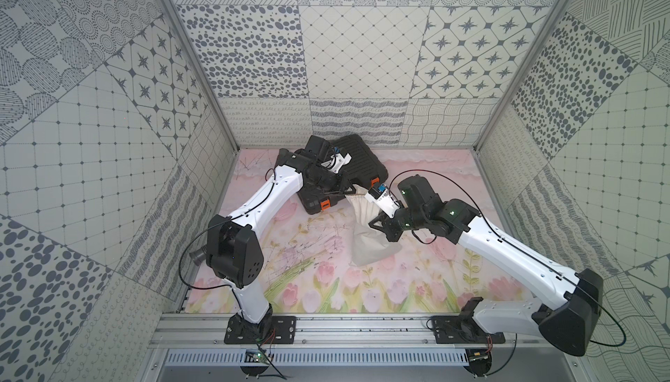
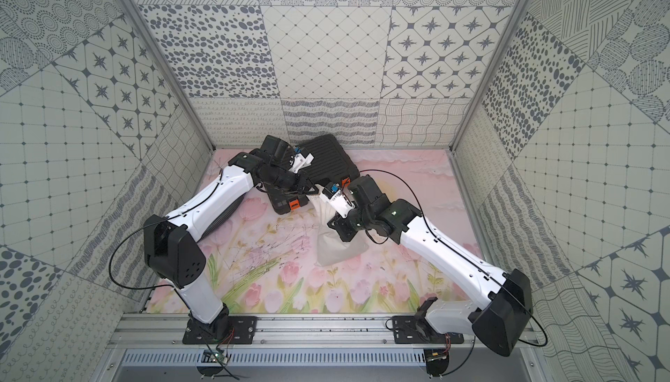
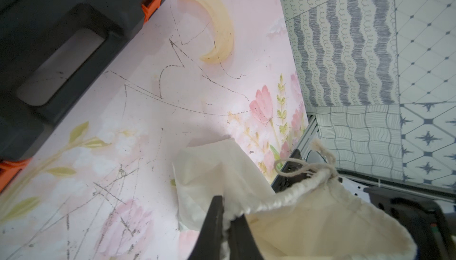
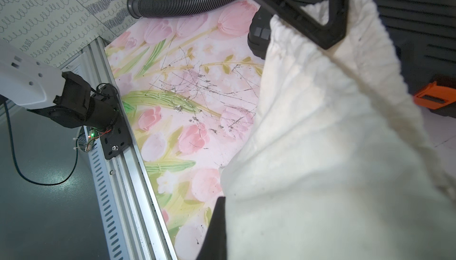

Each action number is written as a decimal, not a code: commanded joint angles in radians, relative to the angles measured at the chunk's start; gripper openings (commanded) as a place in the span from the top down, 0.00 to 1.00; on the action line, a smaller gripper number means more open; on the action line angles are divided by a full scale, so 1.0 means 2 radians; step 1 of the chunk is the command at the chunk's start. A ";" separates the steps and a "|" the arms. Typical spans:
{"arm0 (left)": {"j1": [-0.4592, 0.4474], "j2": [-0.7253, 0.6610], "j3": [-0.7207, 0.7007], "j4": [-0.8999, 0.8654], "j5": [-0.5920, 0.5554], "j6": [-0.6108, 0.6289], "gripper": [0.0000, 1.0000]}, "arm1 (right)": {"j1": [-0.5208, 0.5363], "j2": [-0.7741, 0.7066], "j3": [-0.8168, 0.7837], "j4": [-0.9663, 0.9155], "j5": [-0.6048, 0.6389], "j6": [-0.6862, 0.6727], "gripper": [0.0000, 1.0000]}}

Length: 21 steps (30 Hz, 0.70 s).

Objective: Close the soil bag
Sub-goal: Adjust the soil bag at the center of the board.

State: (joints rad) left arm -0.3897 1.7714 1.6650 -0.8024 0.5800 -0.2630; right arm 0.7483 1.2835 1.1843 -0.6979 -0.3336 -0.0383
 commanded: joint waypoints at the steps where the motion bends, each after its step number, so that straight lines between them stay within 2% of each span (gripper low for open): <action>1: -0.001 -0.028 -0.010 -0.012 0.022 -0.040 1.00 | -0.006 -0.010 -0.008 0.021 0.005 -0.003 0.91; 4: -0.001 -0.059 -0.030 0.017 0.013 -0.084 1.00 | -0.018 -0.014 -0.014 0.027 -0.006 0.008 0.71; 9: -0.002 -0.101 -0.062 0.034 -0.017 -0.134 1.00 | -0.064 -0.036 -0.021 0.035 -0.041 0.060 0.45; 12: -0.002 -0.131 -0.074 0.033 -0.043 -0.158 1.00 | -0.094 -0.065 -0.022 0.034 -0.056 0.112 0.33; 17: -0.005 -0.178 -0.091 0.038 -0.068 -0.206 1.00 | -0.121 -0.095 0.000 0.028 -0.082 0.241 0.21; 21: -0.020 -0.202 -0.103 0.038 -0.090 -0.224 1.00 | -0.119 -0.071 0.048 -0.026 -0.100 0.304 0.12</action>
State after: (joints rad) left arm -0.4091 1.4235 1.4799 -0.7750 0.4709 -0.5880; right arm 0.5087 1.1091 1.2221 -0.7052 -0.4847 0.4183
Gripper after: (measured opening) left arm 0.051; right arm 0.880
